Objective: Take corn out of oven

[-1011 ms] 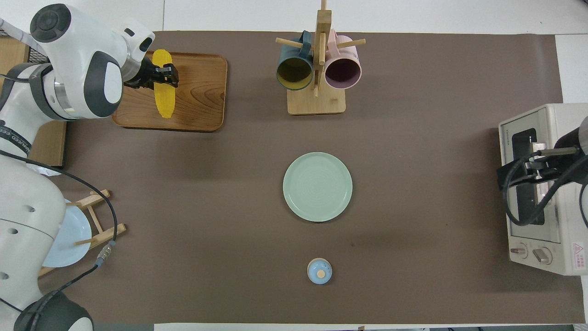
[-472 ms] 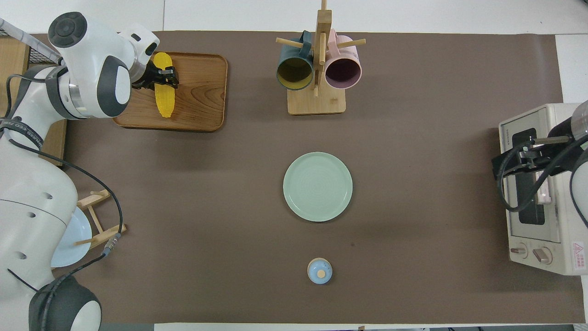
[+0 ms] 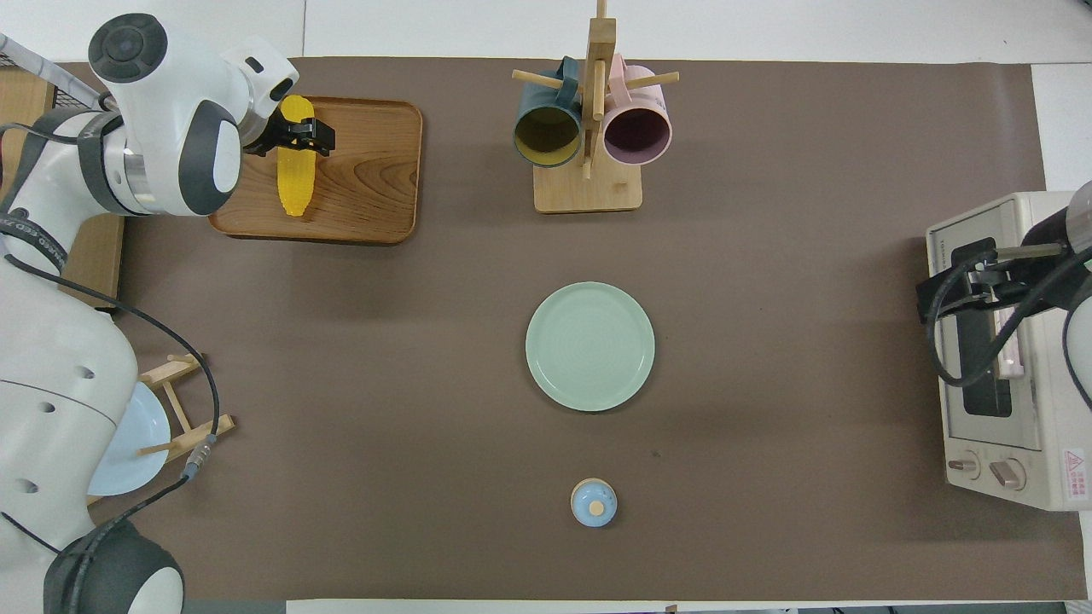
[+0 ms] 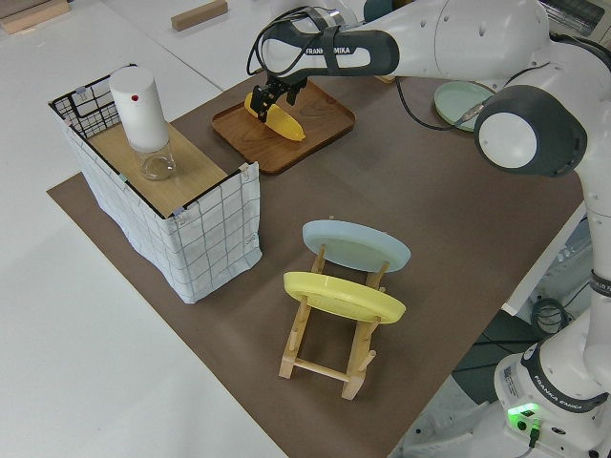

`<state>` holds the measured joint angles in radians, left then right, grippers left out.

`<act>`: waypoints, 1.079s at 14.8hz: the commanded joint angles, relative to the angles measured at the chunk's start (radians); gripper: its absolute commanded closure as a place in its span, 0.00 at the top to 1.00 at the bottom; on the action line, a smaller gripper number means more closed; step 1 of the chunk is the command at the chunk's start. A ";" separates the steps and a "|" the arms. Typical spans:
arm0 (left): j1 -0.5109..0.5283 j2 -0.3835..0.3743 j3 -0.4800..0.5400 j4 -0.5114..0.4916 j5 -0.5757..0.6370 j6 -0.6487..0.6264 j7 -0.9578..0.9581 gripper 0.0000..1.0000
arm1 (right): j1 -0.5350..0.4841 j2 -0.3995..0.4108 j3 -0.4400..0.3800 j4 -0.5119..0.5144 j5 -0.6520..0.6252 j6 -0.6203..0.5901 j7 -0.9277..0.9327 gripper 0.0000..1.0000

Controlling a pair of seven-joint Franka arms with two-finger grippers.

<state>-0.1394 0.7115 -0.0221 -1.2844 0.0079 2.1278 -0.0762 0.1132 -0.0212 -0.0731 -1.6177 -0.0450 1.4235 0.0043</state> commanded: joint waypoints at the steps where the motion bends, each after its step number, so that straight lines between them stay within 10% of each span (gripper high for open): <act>1: 0.006 -0.134 0.001 -0.044 0.018 -0.122 0.010 1.00 | -0.035 0.012 0.021 0.016 0.020 0.009 -0.029 1.00; 16: 0.087 -0.711 0.005 -0.104 -0.031 -0.908 0.012 1.00 | -0.060 0.014 0.010 0.038 0.056 0.011 -0.027 1.00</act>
<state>-0.0636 0.0990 -0.0111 -1.2977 -0.0084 1.2514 -0.0758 0.0687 -0.0176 -0.0665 -1.5924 -0.0108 1.4246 0.0038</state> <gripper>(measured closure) 0.000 0.000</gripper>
